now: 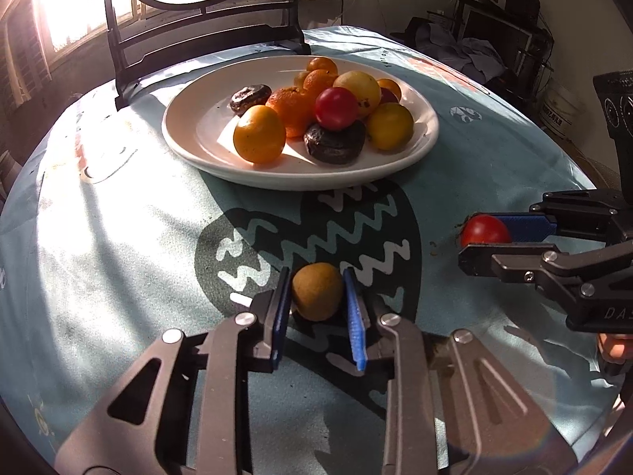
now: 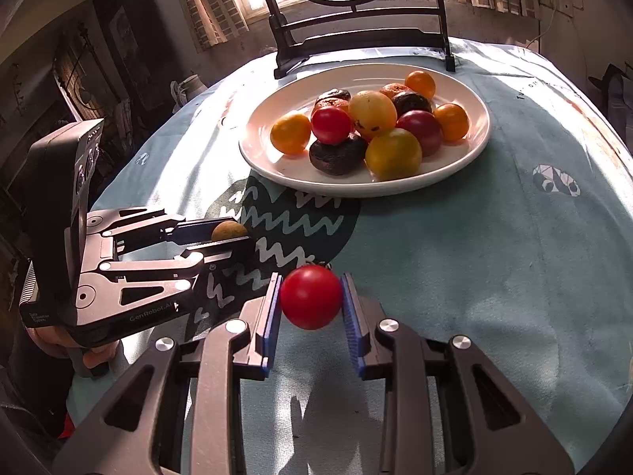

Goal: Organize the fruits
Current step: 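Close the left tool on the small yellow fruit while the right tool holds the tomato, then carry the tomato and yellow fruit over the plate and open both tools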

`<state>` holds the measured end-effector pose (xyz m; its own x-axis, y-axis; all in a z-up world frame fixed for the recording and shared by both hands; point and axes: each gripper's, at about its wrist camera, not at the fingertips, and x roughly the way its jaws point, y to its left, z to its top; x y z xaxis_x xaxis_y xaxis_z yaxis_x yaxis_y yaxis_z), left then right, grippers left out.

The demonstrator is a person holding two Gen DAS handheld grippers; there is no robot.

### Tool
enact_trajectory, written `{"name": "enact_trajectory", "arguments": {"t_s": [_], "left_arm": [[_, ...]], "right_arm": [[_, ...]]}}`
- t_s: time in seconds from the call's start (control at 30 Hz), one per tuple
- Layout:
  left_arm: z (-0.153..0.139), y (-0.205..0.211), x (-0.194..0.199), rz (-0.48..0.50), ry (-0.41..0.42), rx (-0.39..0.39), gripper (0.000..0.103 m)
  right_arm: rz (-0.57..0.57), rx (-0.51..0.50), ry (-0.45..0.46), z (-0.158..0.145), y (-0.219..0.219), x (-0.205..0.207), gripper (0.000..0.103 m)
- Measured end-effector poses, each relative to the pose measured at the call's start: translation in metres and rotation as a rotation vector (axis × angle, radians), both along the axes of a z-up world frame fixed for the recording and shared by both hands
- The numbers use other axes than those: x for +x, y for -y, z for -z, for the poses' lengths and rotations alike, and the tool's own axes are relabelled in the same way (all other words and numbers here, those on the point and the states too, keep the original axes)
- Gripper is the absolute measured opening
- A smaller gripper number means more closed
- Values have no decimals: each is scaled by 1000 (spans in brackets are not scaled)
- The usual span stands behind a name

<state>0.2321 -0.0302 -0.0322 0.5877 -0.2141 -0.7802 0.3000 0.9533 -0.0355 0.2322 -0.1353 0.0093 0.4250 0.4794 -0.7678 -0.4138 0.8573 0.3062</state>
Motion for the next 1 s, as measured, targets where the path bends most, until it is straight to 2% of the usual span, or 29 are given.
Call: {"name": "enact_trajectory", "arguments": {"t_s": [0.13, 0.3, 0.63, 0.8, 1.0], "left_arm": [[-1, 1, -3, 1, 7, 12, 27], [-4, -2, -6, -9, 3, -16, 26], [-19, 1, -23, -15, 57, -28, 26], [-39, -5, -13, -39, 81, -79, 26], [-62, -7, 19, -74, 128, -56, 26]], "right_arm": [[-1, -9, 0, 2, -1, 0, 30], [-1, -13, 20, 1, -2, -1, 30], [-38, 9, 80, -6, -9, -5, 30], [-21, 50, 110, -17, -9, 8, 30], [28, 75, 169, -36, -8, 37, 30]]}}
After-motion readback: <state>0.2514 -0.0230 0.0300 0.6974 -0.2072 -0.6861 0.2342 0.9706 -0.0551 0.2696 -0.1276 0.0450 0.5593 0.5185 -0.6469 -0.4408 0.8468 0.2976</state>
